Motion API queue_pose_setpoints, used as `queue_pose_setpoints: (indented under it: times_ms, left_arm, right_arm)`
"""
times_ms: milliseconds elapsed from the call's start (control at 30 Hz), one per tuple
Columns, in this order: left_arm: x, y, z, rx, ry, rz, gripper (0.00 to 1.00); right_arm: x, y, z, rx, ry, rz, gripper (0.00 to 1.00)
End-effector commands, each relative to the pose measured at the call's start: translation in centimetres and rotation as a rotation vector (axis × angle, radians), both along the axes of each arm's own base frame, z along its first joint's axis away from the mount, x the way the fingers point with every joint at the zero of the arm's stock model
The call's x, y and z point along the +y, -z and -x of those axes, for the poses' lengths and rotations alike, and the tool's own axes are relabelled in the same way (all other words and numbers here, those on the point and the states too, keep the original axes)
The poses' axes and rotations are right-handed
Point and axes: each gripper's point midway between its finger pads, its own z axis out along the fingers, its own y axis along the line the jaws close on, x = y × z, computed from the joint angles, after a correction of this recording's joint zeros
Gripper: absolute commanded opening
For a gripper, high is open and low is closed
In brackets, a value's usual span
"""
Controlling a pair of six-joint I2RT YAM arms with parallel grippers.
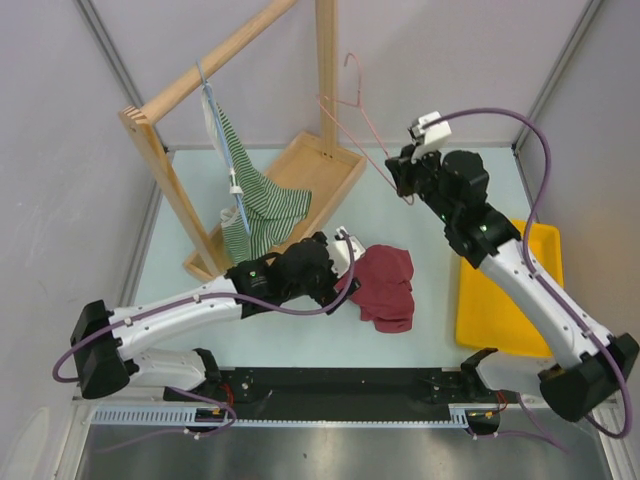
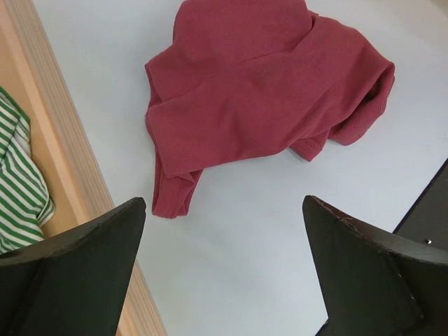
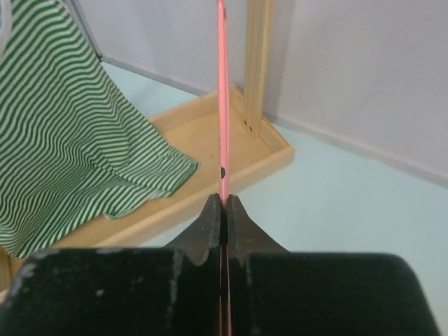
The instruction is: Place the tank top on the hanger
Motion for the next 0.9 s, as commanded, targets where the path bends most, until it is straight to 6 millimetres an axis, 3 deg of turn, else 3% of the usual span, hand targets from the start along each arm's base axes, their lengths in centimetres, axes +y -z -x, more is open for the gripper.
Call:
queue_pose_setpoints:
  times_ms: [0, 33, 100, 133, 167, 233, 267, 300, 333, 367, 400, 467, 600, 733, 867]
  left_arm:
    - [-2.5, -1.4, -0.3, -0.007, 0.001, 0.040, 0.99]
    - [-3.4, -0.5, -0.2, 0.020, -0.007, 0.037, 0.99]
    - [-4.9, -0.5, 0.1, 0.018, -0.015, 0.056, 1.00]
    - [-6.2, -0.8, -0.1, 0.005, -0.016, 0.093, 0.99]
    - [-7.2, 0.5, -0.2, 0.019, -0.020, 0.081, 1.00]
    - [-9.6, -0.3, -0.7, 0.011, -0.030, 0.147, 1.00]
    - [-10.5, 1.1, -1.2, 0.020, -0.042, 0.129, 0.99]
    - [-11.7, 0.0, -1.8, 0.006, -0.052, 0.167, 0.99]
    - [-12.5, -0.1, -2.7, -0.012, -0.071, 0.175, 0.99]
    - [-13.2, 1.2, -3.2, -0.013, -0.081, 0.147, 0.99]
    - [-14.4, 0.3, -3.9, -0.032, -0.087, 0.163, 0.99]
    - [-15.7, 0.6, -4.7, -0.043, -0.091, 0.160, 0.99]
    - [-18.4, 4.6, -6.5, -0.037, -0.118, 0.075, 0.99]
    - [-16.7, 8.2, -7.5, -0.037, -0.215, -0.072, 0.99]
    - [-15.2, 9.3, -7.7, -0.056, -0.258, -0.107, 0.98]
  right_arm:
    - [-4.1, 1.2, 2.3, 0.043, 0.137, -0.050, 0.00]
    - [-5.4, 3.0, 3.2, 0.090, 0.176, -0.062, 0.00]
    - [-8.3, 4.4, 3.7, 0.139, 0.255, -0.084, 0.00]
    - [-9.6, 4.3, 4.5, 0.136, 0.279, -0.105, 0.00]
    - [-10.5, 5.3, 4.8, 0.167, 0.300, -0.126, 0.00]
    - [-12.5, 6.2, 5.6, 0.198, 0.337, -0.136, 0.00]
    - [-13.1, 6.2, 6.4, 0.196, 0.348, -0.145, 0.00]
    - [-13.4, 6.6, 7.0, 0.211, 0.344, -0.144, 0.00]
    - [-14.3, 6.7, 7.2, 0.211, 0.368, -0.146, 0.00]
    - [-14.6, 6.4, 7.8, 0.197, 0.369, -0.154, 0.00]
    - [-15.0, 7.0, 8.1, 0.213, 0.384, -0.151, 0.00]
    - [-16.0, 7.1, 8.4, 0.211, 0.415, -0.160, 0.00]
    - [-16.2, 7.1, 8.6, 0.220, 0.417, -0.174, 0.00]
    - [-16.5, 6.8, 8.6, 0.214, 0.419, -0.179, 0.00]
    - [-16.0, 7.0, 8.5, 0.224, 0.392, -0.186, 0.00]
